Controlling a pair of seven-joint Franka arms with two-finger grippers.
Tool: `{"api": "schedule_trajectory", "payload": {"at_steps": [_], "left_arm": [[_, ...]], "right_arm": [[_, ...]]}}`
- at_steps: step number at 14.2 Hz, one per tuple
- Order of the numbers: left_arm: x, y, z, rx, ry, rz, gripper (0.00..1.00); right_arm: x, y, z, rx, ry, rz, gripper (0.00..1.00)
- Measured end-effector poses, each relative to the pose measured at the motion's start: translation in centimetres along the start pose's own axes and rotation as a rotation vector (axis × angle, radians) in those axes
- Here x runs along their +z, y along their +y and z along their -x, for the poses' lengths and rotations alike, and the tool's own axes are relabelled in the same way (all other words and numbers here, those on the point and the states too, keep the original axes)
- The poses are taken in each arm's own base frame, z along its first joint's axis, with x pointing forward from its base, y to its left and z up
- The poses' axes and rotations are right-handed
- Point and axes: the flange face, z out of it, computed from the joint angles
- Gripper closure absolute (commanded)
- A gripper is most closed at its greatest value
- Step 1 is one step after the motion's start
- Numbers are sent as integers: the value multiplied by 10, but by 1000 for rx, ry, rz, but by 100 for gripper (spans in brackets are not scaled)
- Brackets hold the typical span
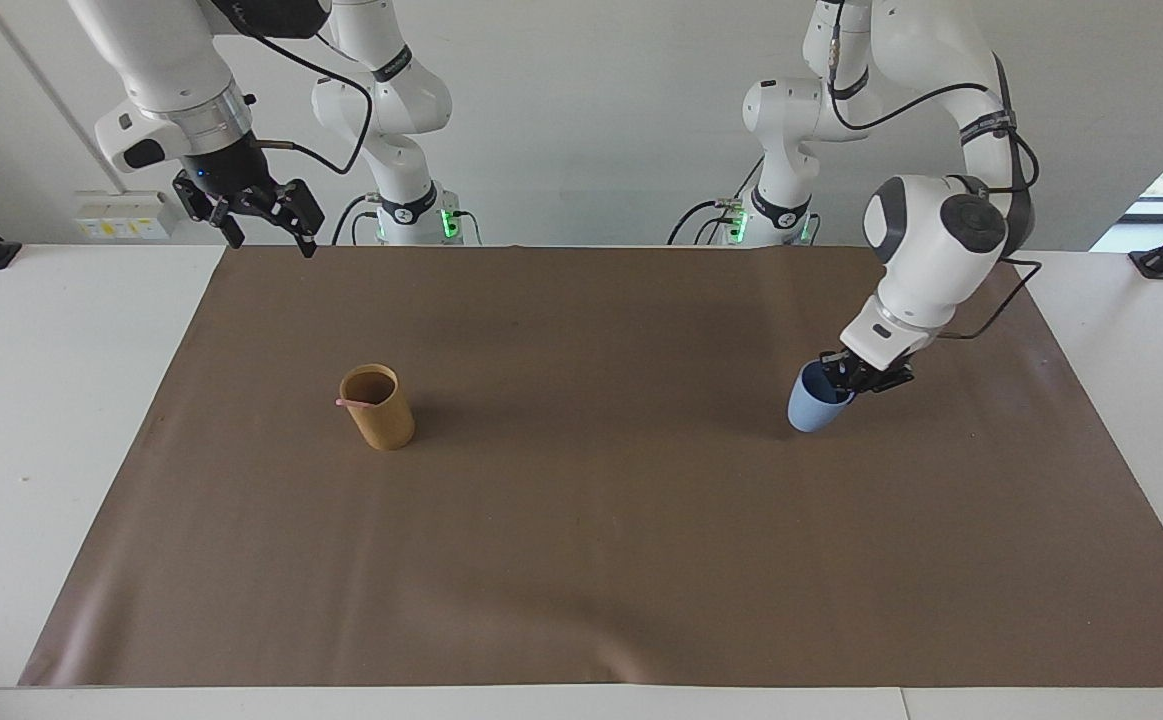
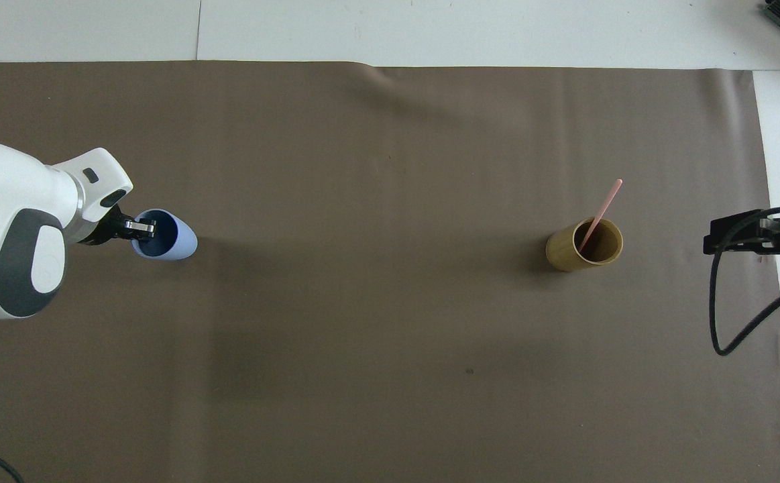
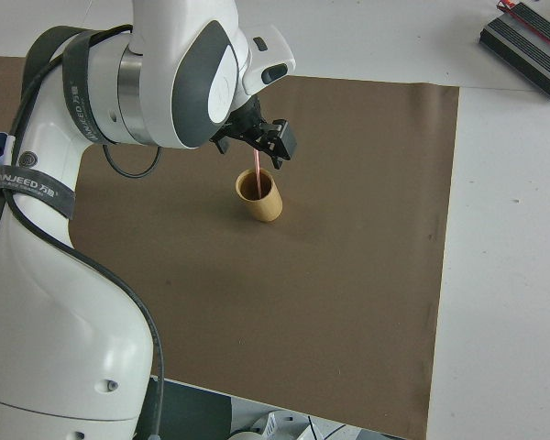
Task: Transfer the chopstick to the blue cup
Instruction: 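Slide the white-blue cup with the left gripper toward the table center, then release the cup with the left gripper while the right gripper reaches the stick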
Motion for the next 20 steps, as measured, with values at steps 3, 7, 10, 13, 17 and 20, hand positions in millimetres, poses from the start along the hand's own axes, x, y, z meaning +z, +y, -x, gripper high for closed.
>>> {"api": "schedule_trajectory", "payload": {"at_steps": [3, 7, 10, 13, 17, 20], "left_arm": [[4, 96, 15, 0, -5, 3, 100], [11, 193, 46, -1, 1, 9, 100], [28, 239, 70, 33, -1, 10, 100], [38, 252, 78, 31, 2, 25, 26], [36, 250, 75, 12, 4, 48, 0], [28, 249, 72, 11, 17, 55, 0]], "right_arm": [[0, 0, 0, 0, 0, 0, 0], [0, 0, 0, 0, 0, 0, 0], [-2, 0, -3, 0, 29, -5, 0], [-1, -4, -12, -5, 105, -17, 0], [10, -7, -25, -41, 170, -24, 0], [27, -10, -41, -54, 240, -32, 0]]}}
